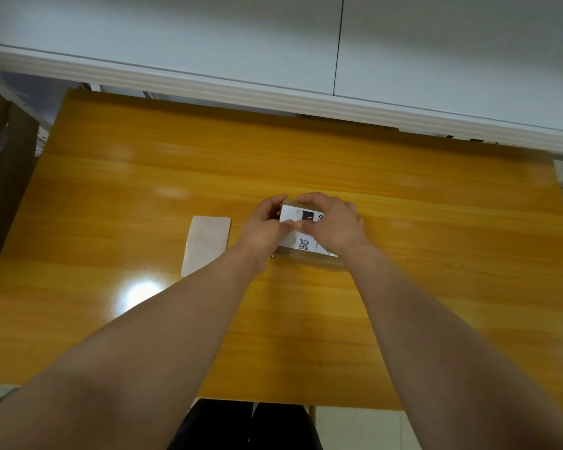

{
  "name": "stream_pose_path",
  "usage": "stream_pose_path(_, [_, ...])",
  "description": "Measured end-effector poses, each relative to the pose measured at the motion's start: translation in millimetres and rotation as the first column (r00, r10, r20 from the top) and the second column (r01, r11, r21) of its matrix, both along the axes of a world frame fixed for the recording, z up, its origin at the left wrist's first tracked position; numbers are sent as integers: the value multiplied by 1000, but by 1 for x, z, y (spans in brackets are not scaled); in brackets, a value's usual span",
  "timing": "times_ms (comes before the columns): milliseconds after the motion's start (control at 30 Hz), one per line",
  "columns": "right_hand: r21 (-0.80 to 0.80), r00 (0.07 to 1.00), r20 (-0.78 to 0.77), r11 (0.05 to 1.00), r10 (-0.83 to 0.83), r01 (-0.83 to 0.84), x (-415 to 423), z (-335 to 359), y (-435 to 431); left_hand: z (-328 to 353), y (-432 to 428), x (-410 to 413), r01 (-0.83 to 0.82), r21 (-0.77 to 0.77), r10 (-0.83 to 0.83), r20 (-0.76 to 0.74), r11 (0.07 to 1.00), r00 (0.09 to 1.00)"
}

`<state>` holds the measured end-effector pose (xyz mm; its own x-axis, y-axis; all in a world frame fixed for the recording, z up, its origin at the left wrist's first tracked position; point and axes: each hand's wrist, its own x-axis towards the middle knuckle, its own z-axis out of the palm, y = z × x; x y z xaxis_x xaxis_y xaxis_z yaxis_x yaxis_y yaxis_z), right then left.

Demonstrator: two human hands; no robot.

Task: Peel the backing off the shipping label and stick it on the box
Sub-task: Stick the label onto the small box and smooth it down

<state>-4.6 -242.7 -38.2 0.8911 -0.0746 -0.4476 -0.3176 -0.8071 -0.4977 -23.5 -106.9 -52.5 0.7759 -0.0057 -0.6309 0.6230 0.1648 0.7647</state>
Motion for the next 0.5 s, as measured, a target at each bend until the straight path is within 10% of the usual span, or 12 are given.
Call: stream_pose_path(500, [-37, 980, 63, 981, -190, 192, 4, -15, 23, 4, -5, 10, -176, -43, 170, -126, 983, 977])
